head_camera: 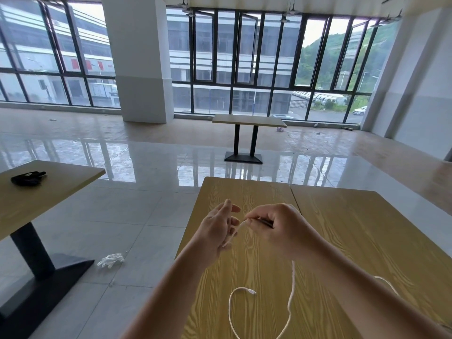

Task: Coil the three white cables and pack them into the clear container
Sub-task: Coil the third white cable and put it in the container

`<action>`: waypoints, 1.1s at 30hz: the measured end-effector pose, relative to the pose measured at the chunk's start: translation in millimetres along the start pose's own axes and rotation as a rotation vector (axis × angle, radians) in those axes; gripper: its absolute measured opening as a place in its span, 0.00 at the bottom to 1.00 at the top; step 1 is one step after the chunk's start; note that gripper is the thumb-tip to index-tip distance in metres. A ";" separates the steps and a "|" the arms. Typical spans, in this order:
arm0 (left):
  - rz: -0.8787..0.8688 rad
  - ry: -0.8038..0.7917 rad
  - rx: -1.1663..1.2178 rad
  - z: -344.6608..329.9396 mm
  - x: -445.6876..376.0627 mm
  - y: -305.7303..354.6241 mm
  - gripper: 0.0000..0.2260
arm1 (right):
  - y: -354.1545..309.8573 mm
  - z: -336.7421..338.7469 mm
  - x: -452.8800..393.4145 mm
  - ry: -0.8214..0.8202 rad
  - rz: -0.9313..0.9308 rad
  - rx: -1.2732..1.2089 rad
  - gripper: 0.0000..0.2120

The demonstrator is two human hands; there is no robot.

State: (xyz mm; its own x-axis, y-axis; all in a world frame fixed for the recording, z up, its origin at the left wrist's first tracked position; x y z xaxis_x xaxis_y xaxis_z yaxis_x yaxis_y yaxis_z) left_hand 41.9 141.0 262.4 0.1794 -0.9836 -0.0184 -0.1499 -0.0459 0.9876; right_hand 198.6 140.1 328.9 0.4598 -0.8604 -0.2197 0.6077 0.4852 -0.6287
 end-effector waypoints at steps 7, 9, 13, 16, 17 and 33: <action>0.010 -0.405 -0.023 -15.2 16.5 5.9 0.28 | 2.3 4.2 -8.7 0.082 -0.020 -0.046 0.07; -0.011 -0.497 0.003 -15.7 19.6 9.5 0.27 | 2.4 4.3 -8.4 0.091 -0.019 -0.048 0.07; -0.082 -0.575 -0.027 -14.4 20.3 17.0 0.18 | 3.2 8.2 -10.7 0.059 -0.019 -0.096 0.04; -0.091 -0.590 -0.061 -9.8 18.8 18.1 0.13 | 6.7 10.2 -12.2 0.025 -0.034 -0.084 0.06; -0.089 -0.594 -0.061 -8.0 18.4 18.4 0.12 | 8.8 11.8 -12.5 0.023 -0.035 -0.070 0.06; -0.124 0.034 0.437 5.3 -5.0 5.0 0.16 | 30.6 -5.3 -6.9 0.097 -0.089 0.123 0.07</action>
State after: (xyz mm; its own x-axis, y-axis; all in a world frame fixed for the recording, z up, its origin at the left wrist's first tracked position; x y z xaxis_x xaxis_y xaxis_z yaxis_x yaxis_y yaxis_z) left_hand 35.2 144.8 266.6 0.2525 -0.9600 -0.1206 -0.5201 -0.2398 0.8198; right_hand 210.6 160.1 307.2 0.3393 -0.9090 -0.2420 0.7209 0.4165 -0.5539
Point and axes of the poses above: each hand's wrist, its own x-axis away from the middle knuckle, its own z-axis out of the back of the hand, y = z × x, the point moved 4 cm from there along -x, towards the middle knuckle, and after that the axes turned 11 degrees about -z, right-handed, at the moved point
